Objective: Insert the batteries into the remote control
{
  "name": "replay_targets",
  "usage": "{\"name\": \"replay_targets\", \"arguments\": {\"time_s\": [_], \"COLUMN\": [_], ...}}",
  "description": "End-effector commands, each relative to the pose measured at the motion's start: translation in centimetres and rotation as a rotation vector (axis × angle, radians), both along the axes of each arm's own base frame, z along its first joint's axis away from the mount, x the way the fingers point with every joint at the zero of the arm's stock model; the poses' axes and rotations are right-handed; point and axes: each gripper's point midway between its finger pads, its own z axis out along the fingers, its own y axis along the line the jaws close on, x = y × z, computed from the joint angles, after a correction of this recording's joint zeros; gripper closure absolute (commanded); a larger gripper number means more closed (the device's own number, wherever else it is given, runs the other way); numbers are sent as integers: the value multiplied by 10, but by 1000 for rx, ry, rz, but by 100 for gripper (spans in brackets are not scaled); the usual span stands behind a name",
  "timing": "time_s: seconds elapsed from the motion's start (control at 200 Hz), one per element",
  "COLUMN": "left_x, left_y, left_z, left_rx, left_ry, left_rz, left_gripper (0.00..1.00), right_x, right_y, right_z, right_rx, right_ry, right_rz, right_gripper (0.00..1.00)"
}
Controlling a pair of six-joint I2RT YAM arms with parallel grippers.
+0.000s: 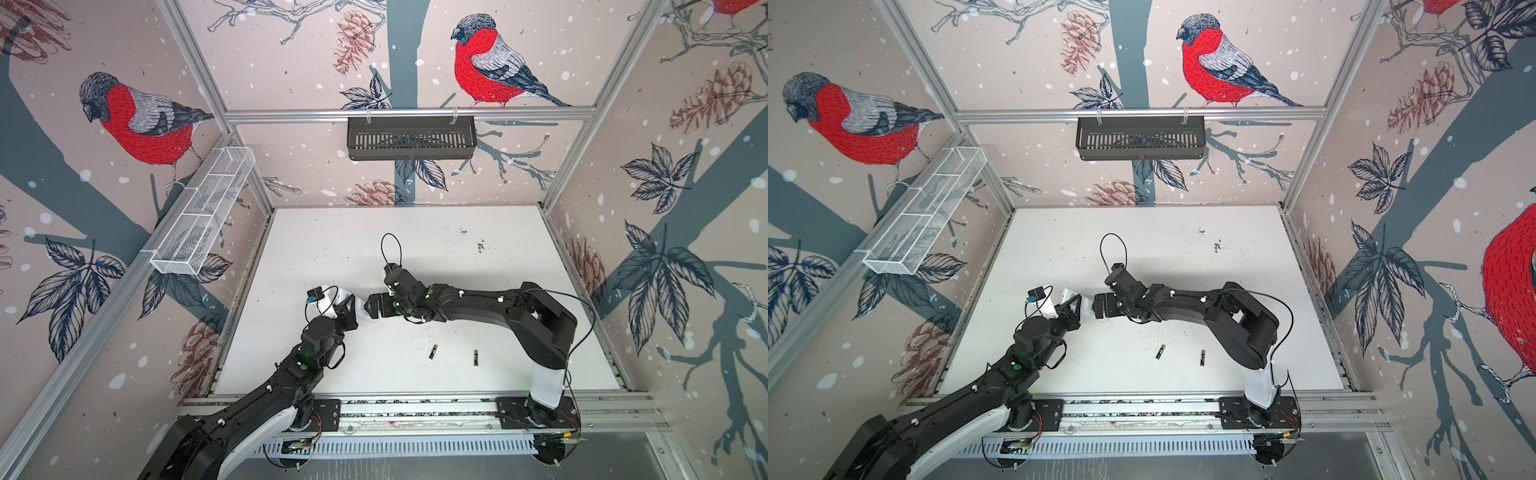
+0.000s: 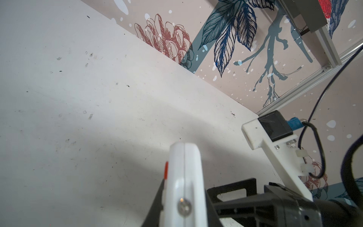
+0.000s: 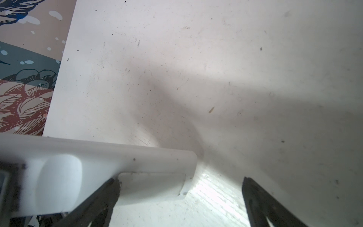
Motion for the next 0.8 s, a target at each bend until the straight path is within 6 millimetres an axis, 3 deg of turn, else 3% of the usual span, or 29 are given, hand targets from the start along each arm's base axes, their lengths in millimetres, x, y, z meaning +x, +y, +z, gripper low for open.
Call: {"name": "replay_targets", "arguments": {"time_s": [0.0, 0.795], "left_x": [-5, -6], "left_y": [-2, -6], "left_z": [-16, -15], "left_rx": [78, 78], "left_ry": [48, 56], "left_rz": [-35, -63], "left_gripper": [100, 100], "right_x": [0, 0], "right_y": [-30, -28], "right_z": [-19, 13], "right_rx": [-152, -90], "right_ry": [-8, -95], "right_rz": [-37, 3], "right_gripper": [1, 1]}}
